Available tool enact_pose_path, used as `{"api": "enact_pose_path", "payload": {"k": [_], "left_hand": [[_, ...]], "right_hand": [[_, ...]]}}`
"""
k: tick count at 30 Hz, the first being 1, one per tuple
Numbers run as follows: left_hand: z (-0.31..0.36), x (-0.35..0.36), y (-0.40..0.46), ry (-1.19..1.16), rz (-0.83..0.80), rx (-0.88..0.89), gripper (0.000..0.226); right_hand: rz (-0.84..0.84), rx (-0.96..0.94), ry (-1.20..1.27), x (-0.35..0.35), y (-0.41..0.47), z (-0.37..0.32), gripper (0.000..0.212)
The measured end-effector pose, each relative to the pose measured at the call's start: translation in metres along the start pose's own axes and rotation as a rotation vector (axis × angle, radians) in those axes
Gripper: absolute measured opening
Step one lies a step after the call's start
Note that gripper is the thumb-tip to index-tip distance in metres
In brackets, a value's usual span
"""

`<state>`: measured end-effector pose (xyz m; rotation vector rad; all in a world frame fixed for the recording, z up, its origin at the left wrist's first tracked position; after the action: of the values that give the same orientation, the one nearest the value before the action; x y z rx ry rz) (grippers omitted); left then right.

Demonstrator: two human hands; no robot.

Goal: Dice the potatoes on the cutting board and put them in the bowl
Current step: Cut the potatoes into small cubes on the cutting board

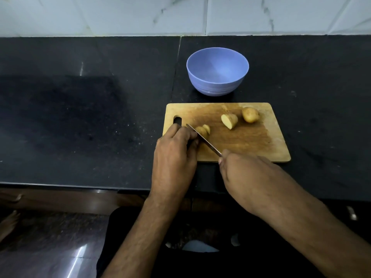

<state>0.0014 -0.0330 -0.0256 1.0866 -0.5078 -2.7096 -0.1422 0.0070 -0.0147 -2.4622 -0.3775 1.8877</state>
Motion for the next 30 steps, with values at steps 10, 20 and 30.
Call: {"api": "enact_pose_path", "payload": {"k": [10,20,30], "left_hand": [[-0.002,0.0,-0.004,-0.085,-0.035,-0.071,0.024],[-0.002,-0.002,-0.006,-0.102,-0.026,-0.119,0.019],[-0.008,-0.006,-0.008,-0.115,0.03,-0.16,0.013]], "right_hand": [[-0.125,0.066,0.044,-0.003,-0.041,0.015,0.034],[-0.008,0.069,0.014,-0.011,-0.048,0.011,0.032],[0.09,0.017,-0.008,-0.009,-0.032,-0.002,0.027]]}}
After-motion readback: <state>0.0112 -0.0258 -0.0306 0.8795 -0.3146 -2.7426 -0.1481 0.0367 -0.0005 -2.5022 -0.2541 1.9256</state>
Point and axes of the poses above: each hand's wrist, its own y-axis towards the middle knuckle, its own x-axis out of the palm, z = x × y, the point moved 7 cm from there along y, towards the middle knuckle, and after that the axes turned 5 degrees about -x, right-handed, at the moved point
